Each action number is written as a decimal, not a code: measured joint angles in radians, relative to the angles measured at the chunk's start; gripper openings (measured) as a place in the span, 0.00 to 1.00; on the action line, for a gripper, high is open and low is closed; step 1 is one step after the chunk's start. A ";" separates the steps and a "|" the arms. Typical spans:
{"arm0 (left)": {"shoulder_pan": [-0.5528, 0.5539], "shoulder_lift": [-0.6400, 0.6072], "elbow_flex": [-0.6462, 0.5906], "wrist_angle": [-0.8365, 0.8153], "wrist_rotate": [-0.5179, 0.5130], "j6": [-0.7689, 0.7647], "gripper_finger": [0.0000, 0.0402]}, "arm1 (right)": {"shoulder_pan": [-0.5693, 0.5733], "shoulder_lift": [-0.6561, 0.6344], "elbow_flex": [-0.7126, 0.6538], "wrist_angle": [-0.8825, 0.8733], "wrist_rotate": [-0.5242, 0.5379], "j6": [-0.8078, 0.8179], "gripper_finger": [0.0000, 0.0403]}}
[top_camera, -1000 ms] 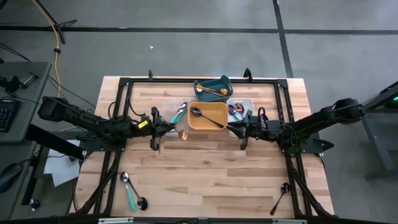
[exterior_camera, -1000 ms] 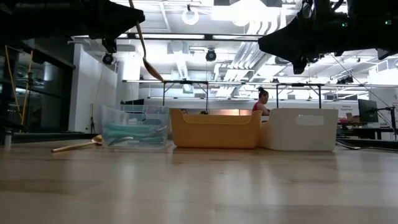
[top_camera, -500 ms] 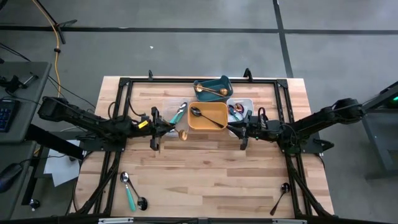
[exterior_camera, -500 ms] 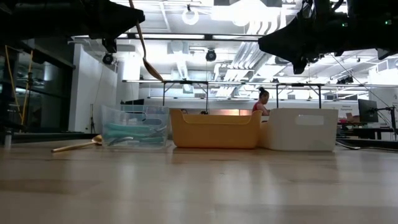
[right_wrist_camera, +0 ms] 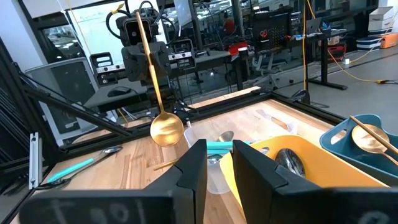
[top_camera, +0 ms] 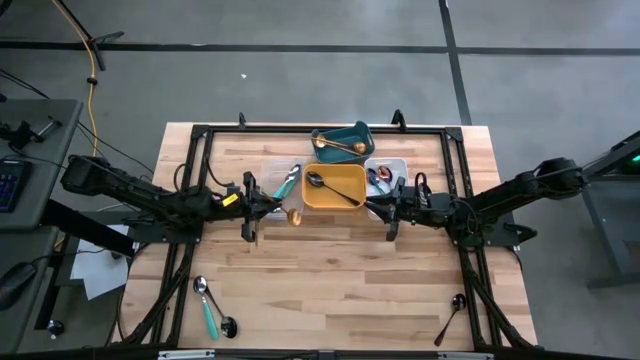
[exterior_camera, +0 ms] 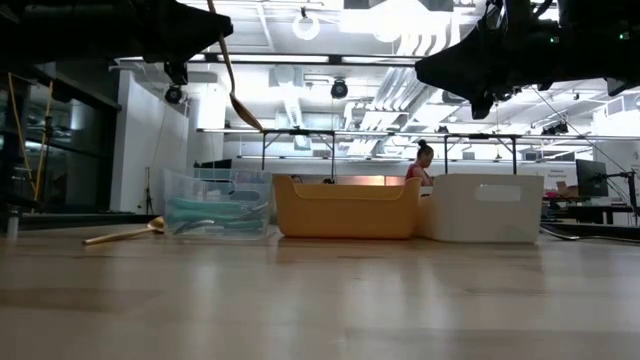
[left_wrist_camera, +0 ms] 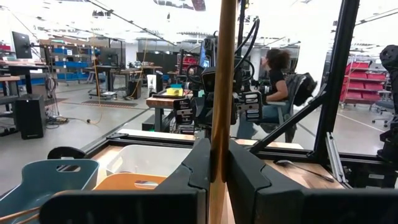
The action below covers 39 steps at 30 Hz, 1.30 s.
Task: Sort silverware by color (type)
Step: Put the gold color spoon into the green bin
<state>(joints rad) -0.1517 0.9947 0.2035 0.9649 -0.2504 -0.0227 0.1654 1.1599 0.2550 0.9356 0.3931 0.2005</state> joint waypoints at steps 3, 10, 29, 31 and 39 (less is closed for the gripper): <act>0.000 0.000 0.000 0.000 0.000 0.000 0.05 | 0.000 0.000 0.000 0.000 0.000 0.000 0.18; 0.000 0.000 0.000 0.000 0.000 0.000 0.05 | 0.000 0.000 0.000 0.000 0.000 0.000 0.18; 0.037 0.122 0.027 0.007 -0.142 -0.046 0.05 | -0.002 0.000 0.000 -0.012 0.001 0.024 0.18; 0.077 0.185 0.069 0.007 -0.143 -0.045 0.05 | -0.002 0.000 0.000 -0.014 0.002 0.018 0.18; 0.335 0.419 0.380 -0.093 0.051 0.051 0.05 | -0.002 0.000 0.000 -0.032 0.002 0.044 0.18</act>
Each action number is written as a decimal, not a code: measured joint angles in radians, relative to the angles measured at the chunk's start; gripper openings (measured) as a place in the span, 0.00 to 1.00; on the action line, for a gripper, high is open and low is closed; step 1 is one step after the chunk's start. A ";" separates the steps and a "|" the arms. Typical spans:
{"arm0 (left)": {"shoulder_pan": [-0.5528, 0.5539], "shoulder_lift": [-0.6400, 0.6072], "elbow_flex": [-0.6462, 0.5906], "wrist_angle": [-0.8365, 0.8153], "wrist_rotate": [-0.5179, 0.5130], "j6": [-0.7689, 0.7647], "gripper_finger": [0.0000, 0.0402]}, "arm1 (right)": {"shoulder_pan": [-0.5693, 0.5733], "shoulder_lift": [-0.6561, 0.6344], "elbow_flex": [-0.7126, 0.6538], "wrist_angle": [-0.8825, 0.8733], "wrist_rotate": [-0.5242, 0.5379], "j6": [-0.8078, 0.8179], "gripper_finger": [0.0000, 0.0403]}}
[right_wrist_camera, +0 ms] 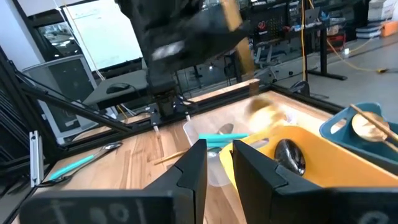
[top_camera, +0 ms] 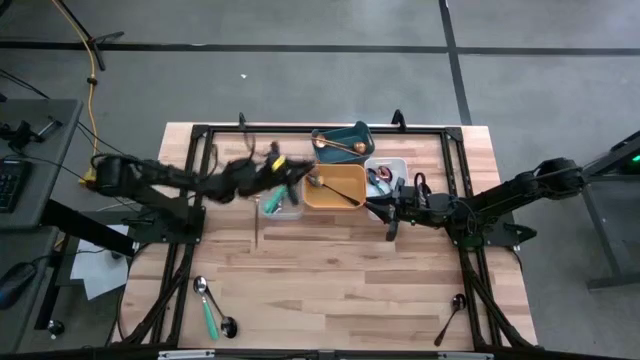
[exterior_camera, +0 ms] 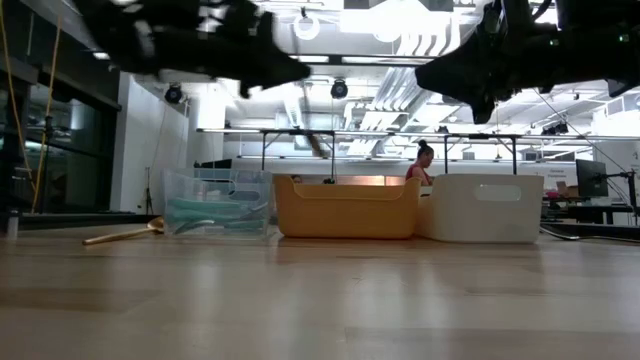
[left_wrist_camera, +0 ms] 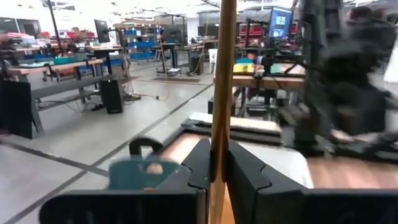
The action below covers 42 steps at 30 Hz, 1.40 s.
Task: Sort silverware by color (type)
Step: Put the gold color spoon into the green bin
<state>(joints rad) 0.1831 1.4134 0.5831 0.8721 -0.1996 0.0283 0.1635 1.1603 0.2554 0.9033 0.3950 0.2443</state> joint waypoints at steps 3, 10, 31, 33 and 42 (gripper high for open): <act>0.091 0.087 0.148 -0.061 0.096 0.001 0.05 | 0.000 0.000 0.000 -0.006 0.000 0.014 0.18; 0.210 0.307 0.413 -0.100 0.151 0.001 0.05 | 0.000 0.000 0.000 -0.006 -0.002 0.017 0.18; 0.239 0.684 0.688 -0.054 0.089 -0.079 0.05 | 0.000 0.000 0.000 -0.004 0.002 -0.018 0.18; 0.235 0.684 0.688 -0.057 0.083 -0.080 0.05 | 0.000 0.000 0.000 -0.004 0.005 -0.017 0.18; 0.229 0.684 0.688 -0.067 0.082 -0.080 0.08 | 0.000 0.000 0.000 -0.004 0.006 -0.018 0.18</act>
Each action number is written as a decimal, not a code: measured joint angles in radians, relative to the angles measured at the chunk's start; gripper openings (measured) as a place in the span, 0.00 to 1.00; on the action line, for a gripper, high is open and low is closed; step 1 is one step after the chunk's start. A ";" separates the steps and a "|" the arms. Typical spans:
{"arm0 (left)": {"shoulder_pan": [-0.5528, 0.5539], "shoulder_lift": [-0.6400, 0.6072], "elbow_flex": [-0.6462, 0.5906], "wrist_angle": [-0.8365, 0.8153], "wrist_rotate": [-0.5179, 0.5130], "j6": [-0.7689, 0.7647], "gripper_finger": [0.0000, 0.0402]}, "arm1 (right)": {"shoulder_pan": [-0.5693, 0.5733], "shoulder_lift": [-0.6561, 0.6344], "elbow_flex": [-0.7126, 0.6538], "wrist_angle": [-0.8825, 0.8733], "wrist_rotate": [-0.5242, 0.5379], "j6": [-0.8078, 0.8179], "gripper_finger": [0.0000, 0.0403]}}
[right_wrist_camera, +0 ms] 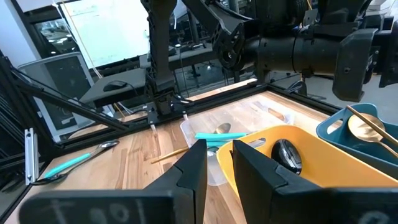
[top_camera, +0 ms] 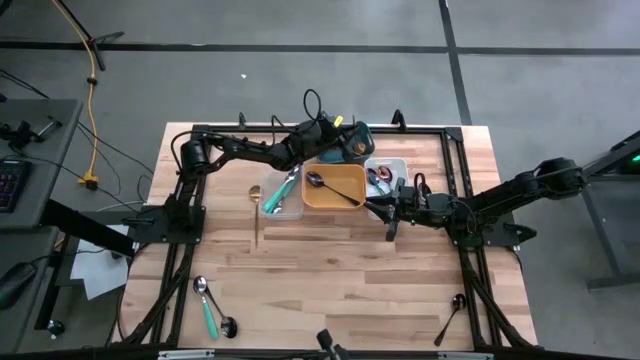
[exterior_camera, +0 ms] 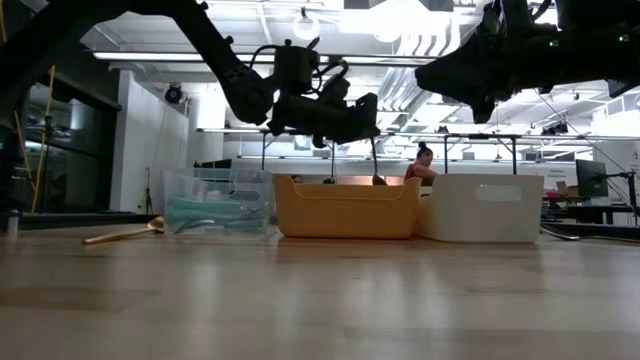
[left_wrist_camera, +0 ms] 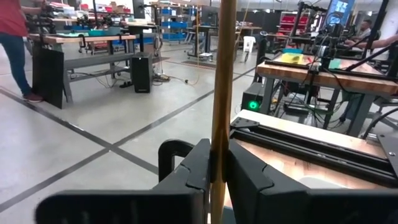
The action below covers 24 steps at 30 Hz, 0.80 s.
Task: Sort silverware by color (type)
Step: Put the gold color spoon into the green bin
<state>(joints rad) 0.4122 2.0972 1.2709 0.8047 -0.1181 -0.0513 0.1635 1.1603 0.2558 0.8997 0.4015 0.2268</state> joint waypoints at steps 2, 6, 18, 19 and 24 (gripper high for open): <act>-0.002 0.000 0.000 -0.001 0.000 0.000 0.13 | 0.000 0.000 0.000 0.000 0.000 0.000 0.18; -0.008 0.000 0.001 -0.002 0.000 -0.017 0.22 | 0.000 0.000 0.000 0.000 0.000 0.000 0.18; -0.017 -0.009 0.001 -0.031 0.004 -0.025 0.27 | 0.000 0.000 0.000 0.000 0.000 0.000 0.18; -0.017 -0.021 0.000 -0.042 0.005 -0.025 0.27 | 0.000 0.000 0.000 0.000 0.000 0.000 0.18; -0.013 -0.141 0.001 -0.163 0.005 0.011 0.27 | 0.000 0.000 0.000 0.000 0.000 0.000 0.18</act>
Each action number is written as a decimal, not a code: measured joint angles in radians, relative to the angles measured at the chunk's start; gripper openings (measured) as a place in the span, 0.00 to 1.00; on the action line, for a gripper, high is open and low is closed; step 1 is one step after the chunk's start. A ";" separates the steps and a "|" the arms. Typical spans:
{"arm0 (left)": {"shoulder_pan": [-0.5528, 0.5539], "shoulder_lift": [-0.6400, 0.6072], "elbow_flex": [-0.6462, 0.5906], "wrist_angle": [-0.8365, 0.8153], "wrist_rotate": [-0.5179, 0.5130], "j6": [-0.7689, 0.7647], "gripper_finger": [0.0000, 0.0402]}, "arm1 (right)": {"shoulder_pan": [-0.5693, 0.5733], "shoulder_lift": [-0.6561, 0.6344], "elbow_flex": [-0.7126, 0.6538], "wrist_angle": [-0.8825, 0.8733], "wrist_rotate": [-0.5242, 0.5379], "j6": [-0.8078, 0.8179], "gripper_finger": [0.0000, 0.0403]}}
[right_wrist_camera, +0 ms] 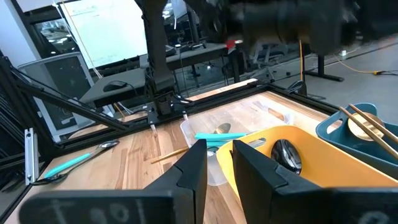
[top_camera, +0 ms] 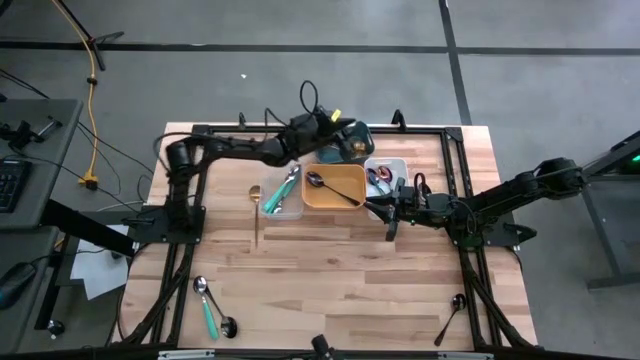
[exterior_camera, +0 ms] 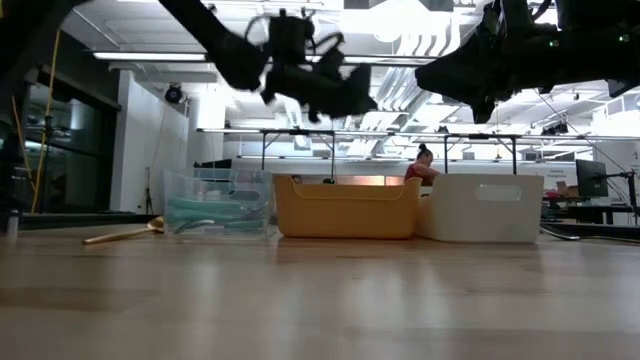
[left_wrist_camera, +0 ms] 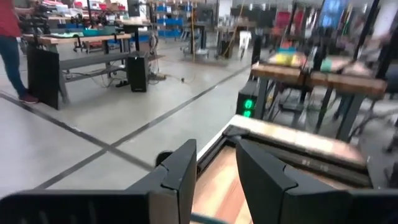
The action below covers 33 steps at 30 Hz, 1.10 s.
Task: Sort silverware by color (type)
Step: Put the gold color spoon into the green bin
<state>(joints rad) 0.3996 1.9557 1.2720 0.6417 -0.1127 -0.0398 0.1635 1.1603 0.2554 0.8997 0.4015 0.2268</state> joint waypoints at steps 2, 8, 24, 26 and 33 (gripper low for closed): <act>-0.001 -0.071 0.000 -0.116 0.000 0.060 0.27 | 0.000 0.000 0.000 0.000 0.000 0.000 0.18; -0.029 -0.297 -0.028 -0.516 0.061 0.123 0.23 | 0.000 0.000 0.000 0.000 0.000 0.000 0.18; -0.437 -0.792 -0.946 0.165 -0.102 -0.008 0.01 | 0.000 0.000 0.000 0.001 0.000 0.028 0.18; -0.471 -0.822 -1.004 0.233 -0.103 -0.008 0.01 | 0.000 0.000 0.000 0.000 0.000 0.032 0.18; -0.502 -0.869 -1.057 0.271 -0.104 0.000 0.01 | 0.000 0.000 0.000 -0.001 0.000 0.018 0.18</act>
<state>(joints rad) -0.1024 1.0866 0.2153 0.9130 -0.2165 -0.0399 0.1635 1.1603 0.2554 0.8989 0.4011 0.2451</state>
